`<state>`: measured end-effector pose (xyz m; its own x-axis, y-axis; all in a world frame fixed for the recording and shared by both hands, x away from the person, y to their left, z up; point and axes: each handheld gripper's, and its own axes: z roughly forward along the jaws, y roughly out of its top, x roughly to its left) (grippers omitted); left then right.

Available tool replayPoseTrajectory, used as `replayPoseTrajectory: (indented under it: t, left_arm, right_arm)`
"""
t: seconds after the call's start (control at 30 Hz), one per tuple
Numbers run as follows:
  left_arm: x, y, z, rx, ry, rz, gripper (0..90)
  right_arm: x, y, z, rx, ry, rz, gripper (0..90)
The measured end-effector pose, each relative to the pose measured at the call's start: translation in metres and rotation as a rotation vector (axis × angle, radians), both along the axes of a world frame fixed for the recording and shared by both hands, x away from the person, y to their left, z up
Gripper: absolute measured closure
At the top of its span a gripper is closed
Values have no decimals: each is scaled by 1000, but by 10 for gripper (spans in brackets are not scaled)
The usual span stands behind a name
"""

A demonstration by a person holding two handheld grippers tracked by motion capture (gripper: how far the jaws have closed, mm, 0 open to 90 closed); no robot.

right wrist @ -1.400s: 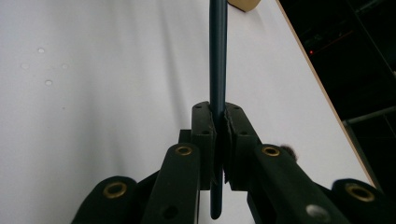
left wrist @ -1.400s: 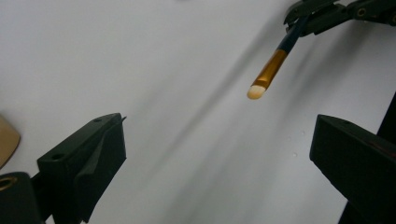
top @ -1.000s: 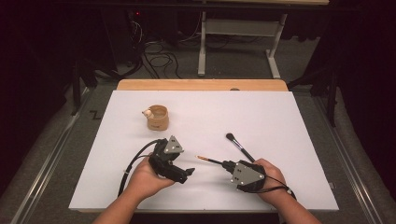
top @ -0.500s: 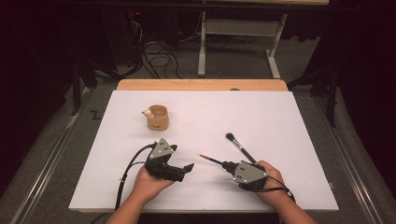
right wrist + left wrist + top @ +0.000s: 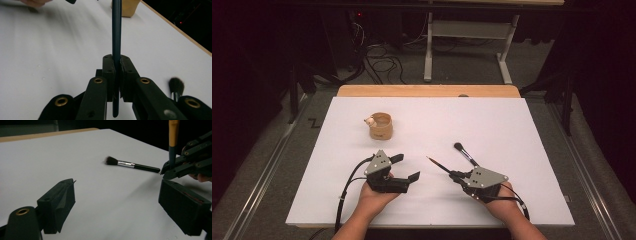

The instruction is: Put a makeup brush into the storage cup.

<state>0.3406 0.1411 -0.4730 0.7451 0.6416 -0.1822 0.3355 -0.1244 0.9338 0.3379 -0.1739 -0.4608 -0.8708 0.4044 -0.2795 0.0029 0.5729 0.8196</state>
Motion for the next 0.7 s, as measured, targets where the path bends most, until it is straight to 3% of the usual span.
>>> replayPoseTrajectory:
  t: [0.2, 0.3, 0.57, 0.7]
  left_arm:
    - [-2, -2, 1, -48, -22, -4, 169]
    - [-2, -3, 2, -54, -24, -1, 187]
    - [-2, -7, 3, -49, -20, -5, 191]
    - [-3, -6, 5, -55, -21, -9, 186]
  right_arm:
    - [0, 1, 1, 57, 38, 4, 859]
    - [0, 0, 1, 89, 73, -4, 859]
    - [0, 1, 2, 149, 104, 4, 859]
    - [-1, 1, 3, 202, 129, 10, 859]
